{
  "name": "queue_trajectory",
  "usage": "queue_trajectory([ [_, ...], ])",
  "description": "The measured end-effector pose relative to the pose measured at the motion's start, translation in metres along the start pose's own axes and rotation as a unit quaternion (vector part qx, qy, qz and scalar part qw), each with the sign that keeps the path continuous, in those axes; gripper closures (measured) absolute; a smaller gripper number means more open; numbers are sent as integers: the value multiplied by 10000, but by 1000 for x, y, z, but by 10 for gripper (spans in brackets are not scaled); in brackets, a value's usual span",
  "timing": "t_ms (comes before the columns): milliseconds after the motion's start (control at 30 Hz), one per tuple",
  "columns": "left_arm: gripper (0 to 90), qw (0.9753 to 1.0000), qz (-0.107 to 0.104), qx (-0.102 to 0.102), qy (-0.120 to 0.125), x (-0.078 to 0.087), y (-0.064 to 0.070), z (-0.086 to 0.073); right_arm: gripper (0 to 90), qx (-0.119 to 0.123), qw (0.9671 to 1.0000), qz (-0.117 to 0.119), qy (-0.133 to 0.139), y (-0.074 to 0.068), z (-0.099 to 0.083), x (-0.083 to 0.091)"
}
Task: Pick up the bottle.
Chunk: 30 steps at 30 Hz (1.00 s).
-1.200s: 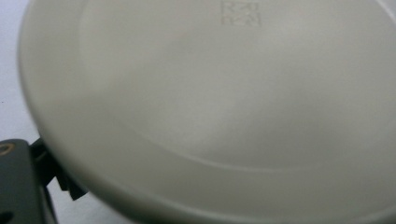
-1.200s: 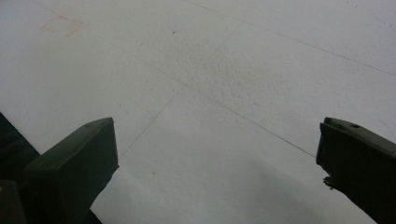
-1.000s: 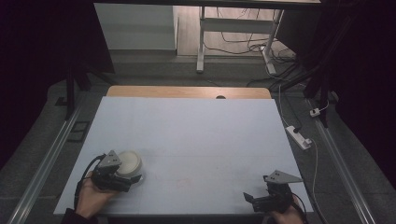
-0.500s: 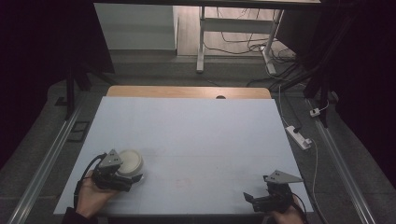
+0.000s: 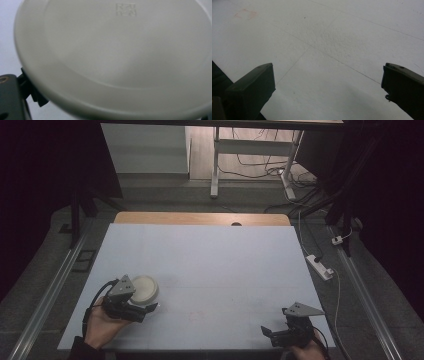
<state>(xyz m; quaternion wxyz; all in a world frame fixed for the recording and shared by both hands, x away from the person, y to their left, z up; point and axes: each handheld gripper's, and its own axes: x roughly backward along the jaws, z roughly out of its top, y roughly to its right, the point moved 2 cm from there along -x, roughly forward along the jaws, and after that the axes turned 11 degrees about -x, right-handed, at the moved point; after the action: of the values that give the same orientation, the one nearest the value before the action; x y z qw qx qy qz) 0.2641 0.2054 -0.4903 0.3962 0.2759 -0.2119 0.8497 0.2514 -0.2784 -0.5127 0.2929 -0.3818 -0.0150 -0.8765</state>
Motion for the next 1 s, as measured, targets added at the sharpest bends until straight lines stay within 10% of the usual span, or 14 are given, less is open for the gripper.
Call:
queue_trajectory([
  [1000,70,9973,-436,-527,267,-32,8,68,0,-9,10000,19,26,1,0,0],
])
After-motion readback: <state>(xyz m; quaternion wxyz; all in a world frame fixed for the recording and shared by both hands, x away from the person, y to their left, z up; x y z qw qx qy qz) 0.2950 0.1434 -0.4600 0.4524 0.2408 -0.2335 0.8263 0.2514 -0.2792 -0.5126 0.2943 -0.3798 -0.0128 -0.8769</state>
